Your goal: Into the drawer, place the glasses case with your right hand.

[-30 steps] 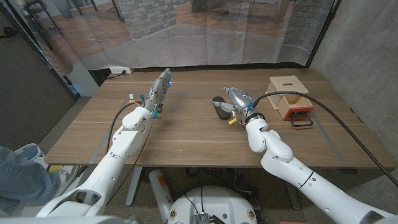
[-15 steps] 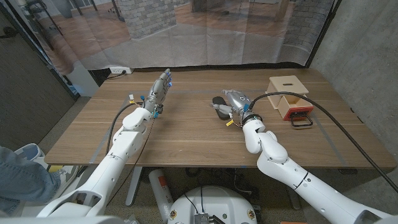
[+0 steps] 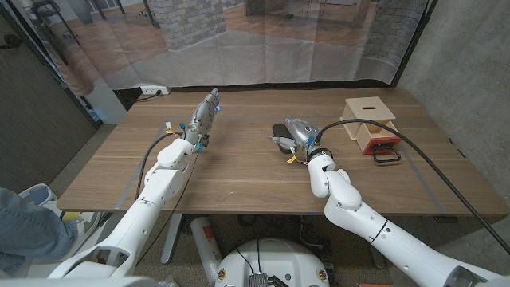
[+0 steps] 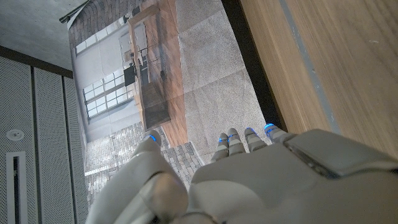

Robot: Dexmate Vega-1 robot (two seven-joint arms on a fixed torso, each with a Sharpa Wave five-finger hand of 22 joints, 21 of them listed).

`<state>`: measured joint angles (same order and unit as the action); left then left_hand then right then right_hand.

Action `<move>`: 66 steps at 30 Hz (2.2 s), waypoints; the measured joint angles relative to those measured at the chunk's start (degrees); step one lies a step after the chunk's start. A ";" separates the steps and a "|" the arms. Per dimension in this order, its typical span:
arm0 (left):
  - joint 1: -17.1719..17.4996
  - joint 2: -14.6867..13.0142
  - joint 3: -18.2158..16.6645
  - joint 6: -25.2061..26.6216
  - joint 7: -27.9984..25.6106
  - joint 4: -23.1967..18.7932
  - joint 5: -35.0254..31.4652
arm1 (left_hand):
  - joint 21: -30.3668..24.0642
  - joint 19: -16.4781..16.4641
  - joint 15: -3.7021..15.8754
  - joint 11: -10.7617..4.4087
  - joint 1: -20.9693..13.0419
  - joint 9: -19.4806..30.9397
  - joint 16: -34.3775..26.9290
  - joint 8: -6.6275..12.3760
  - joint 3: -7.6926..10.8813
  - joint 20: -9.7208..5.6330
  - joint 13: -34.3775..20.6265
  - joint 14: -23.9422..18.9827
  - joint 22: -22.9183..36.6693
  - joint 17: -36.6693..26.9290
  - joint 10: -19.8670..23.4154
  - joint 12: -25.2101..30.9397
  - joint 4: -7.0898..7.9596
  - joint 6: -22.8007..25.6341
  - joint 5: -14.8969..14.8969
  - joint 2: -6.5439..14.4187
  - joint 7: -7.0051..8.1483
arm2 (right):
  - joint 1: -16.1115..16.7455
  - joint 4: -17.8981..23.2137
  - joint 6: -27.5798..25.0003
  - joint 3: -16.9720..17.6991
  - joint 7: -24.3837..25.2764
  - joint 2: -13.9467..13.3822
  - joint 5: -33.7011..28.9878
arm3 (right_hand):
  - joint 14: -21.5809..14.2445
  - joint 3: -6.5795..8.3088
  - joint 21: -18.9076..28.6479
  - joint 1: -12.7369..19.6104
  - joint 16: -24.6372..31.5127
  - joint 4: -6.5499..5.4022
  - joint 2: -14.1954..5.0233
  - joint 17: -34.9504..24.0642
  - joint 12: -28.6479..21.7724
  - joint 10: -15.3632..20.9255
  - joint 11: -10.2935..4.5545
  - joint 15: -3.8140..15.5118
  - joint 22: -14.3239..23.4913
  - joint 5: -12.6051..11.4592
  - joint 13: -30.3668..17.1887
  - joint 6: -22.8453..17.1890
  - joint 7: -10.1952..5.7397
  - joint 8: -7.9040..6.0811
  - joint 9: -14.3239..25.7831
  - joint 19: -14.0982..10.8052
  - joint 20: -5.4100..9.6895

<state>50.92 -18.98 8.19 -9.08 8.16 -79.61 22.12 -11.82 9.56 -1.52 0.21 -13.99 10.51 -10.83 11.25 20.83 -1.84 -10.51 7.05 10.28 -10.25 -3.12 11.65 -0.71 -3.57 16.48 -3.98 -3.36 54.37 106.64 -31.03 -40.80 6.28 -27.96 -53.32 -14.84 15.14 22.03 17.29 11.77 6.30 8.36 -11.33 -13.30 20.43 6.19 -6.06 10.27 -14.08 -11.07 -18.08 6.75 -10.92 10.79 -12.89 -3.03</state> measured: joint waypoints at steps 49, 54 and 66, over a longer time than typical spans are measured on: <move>0.62 -0.55 -0.24 0.72 0.09 -0.78 0.16 | 0.19 0.00 0.00 -0.01 -0.06 0.00 0.00 0.00 -0.22 0.00 0.00 0.00 -0.02 0.00 0.00 0.00 0.24 0.30 -0.40 0.54 0.31 | -3.08 -6.38 -8.36 -4.29 2.29 4.74 1.72 | -7.50 -2.16 -0.64 1.52 1.16 0.84 -0.77 0.14 -0.02 2.52 2.22 -2.72 -0.01 -2.06 0.04 7.36 1.14 0.49 0.00 -7.03 -4.02; 0.62 -0.57 -0.26 0.75 0.09 -0.78 0.22 | 0.19 0.00 0.00 -0.01 -0.06 0.00 0.00 0.00 -0.22 0.00 0.00 0.00 -0.02 0.00 0.00 0.00 0.24 0.30 -0.40 0.54 0.31 | -3.40 -7.68 -8.86 -5.14 3.94 5.38 1.71 | -7.50 -1.93 -0.64 2.16 1.16 1.07 -0.90 0.41 -0.45 2.70 1.38 -2.72 -0.01 -2.06 -0.01 7.36 1.14 0.49 0.00 -7.44 -4.43; 0.63 -0.62 -0.42 0.76 0.22 -0.64 0.39 | 0.19 0.00 0.00 -0.22 -0.06 0.00 0.00 0.00 -0.46 0.00 0.00 0.00 -0.02 0.00 0.22 0.00 0.00 0.30 -0.40 0.54 0.30 | -4.60 -10.74 -9.21 -6.83 6.27 6.52 1.53 | -7.81 -1.69 -0.87 3.26 1.16 1.30 -1.44 0.41 -0.45 3.32 0.77 -3.03 -0.01 -2.46 0.00 7.35 1.14 0.05 0.00 -7.64 -4.64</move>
<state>51.54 -19.60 7.77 -8.33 8.39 -80.25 22.51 -11.63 9.55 -1.52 -0.01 -14.05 10.51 -10.83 11.25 20.38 -1.84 -10.51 7.05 10.26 -10.25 -2.90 11.65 -0.71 -3.27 16.07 -3.44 -3.06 49.77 95.90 -40.25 -47.63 12.55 -21.44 -51.79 -22.65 13.45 21.16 20.55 12.93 7.60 6.92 -10.92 -13.75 23.75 6.96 -9.10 10.26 -16.54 -11.08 -10.73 7.89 -10.87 10.79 -20.53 -7.67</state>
